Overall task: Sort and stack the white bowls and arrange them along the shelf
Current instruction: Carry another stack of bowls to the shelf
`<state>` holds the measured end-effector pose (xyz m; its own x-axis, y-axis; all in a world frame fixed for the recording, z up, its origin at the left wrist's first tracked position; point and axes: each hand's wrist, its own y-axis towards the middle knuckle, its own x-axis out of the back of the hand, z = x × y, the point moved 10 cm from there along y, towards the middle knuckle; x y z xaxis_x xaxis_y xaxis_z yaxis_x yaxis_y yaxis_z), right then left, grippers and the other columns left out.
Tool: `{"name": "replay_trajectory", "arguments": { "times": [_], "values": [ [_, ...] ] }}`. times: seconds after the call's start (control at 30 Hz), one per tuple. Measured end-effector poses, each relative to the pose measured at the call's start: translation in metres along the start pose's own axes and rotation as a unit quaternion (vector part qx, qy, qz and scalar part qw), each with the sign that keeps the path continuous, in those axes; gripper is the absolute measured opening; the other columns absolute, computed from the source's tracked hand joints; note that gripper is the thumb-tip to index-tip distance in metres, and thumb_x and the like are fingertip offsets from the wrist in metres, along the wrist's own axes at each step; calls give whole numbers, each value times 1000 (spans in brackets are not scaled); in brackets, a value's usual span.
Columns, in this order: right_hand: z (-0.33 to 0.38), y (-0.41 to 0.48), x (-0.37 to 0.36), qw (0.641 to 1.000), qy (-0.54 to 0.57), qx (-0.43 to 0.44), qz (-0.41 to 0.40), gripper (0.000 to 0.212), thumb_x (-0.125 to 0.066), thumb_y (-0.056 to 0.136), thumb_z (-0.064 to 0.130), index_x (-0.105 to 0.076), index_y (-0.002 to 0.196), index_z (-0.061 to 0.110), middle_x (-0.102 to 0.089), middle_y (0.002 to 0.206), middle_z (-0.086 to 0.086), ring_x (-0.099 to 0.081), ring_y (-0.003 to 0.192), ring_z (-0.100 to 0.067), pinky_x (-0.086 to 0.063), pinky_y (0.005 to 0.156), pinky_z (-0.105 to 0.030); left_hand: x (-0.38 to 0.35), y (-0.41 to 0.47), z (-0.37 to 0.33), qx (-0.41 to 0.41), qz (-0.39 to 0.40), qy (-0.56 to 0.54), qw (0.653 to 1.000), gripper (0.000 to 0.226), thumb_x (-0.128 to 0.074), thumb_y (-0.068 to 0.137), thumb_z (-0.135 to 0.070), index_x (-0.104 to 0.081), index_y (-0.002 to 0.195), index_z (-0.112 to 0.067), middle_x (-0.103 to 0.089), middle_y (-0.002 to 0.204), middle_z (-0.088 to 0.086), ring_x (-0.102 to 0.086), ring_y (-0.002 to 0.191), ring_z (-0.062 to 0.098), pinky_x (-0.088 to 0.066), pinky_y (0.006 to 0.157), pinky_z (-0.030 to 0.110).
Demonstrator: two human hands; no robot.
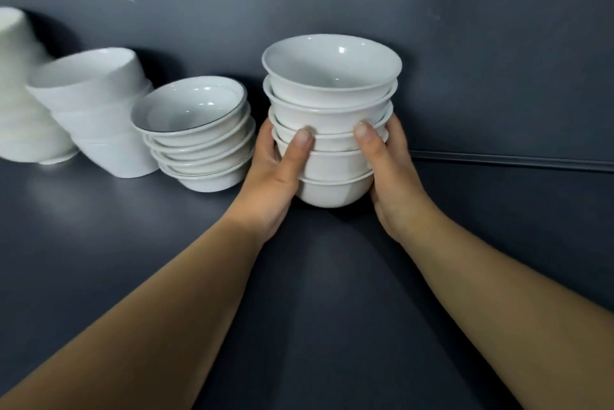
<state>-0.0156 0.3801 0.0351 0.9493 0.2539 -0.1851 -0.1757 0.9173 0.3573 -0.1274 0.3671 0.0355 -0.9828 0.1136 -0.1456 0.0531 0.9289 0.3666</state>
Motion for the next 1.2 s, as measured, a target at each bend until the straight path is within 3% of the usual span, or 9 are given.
{"name": "replay_trajectory", "arguments": {
  "times": [0.17,0.4,0.57,0.67,0.8,0.93,1.07,1.2],
  "values": [
    [8,-19,-7,1000,5,-6,-19,95,-69,35,80,-47,116,35,-60,118,14,-57,111,-1,-44,98,-26,2,-29,-13,4,-67,5,998,101,-72,49,-72,-39,132,-24,-54,133,-3,-51,123,10,-37,108,38],
    [35,-89,-49,1000,6,-8,5,102,-74,44,72,-45,128,23,-60,126,3,-56,116,-11,-42,102,-34,13,-104,-43,-11,-85,-4,996,85,-69,62,-58,-37,134,-25,-54,133,-6,-50,123,9,-36,109,39],
    [56,-138,-110,999,12,-11,31,93,-75,44,71,-48,124,32,-62,123,8,-58,114,-9,-44,98,-32,44,-169,-92,-42,-86,-1,995,73,-64,66,-51,-40,130,-26,-59,126,-10,-53,120,8,-42,101,31],
    [68,-162,-168,998,31,-4,47,95,-76,38,72,-49,121,36,-63,121,10,-58,112,-8,-44,98,-33,83,-211,-133,-56,-108,13,992,61,-65,68,-50,-44,121,-30,-62,118,-14,-57,113,4,-47,92,22],
    [80,-192,-271,995,59,18,77,92,-74,35,75,-51,114,35,-65,114,15,-59,110,-5,-44,99,-35,155,-276,-200,-83,-163,54,982,46,-60,76,-43,-42,115,-29,-57,112,-16,-59,93,-14,-46,74,7],
    [79,-225,-380,985,105,14,134,91,-74,35,76,-53,112,31,-68,109,13,-61,108,-10,-46,96,-41,234,-345,-255,-107,-234,113,960,43,-63,78,-43,-42,113,-31,-56,113,-14,-57,90,-17,-44,72,4],
    [80,-256,-485,970,135,-2,203,91,-72,32,79,-54,109,32,-70,101,17,-64,98,-4,-49,84,-31,303,-412,-307,-123,-302,176,929,37,-60,74,-41,-45,107,-35,-58,113,-12,-59,91,-12,-45,73,7],
    [77,-282,-579,950,152,-31,271,90,-72,32,78,-55,107,32,-69,104,11,-63,103,-10,-51,87,-35,365,-470,-347,-140,-368,201,897,57,-64,60,-51,-49,112,-32,-63,114,-4,-62,102,7,-51,82,21]
  ]
}}
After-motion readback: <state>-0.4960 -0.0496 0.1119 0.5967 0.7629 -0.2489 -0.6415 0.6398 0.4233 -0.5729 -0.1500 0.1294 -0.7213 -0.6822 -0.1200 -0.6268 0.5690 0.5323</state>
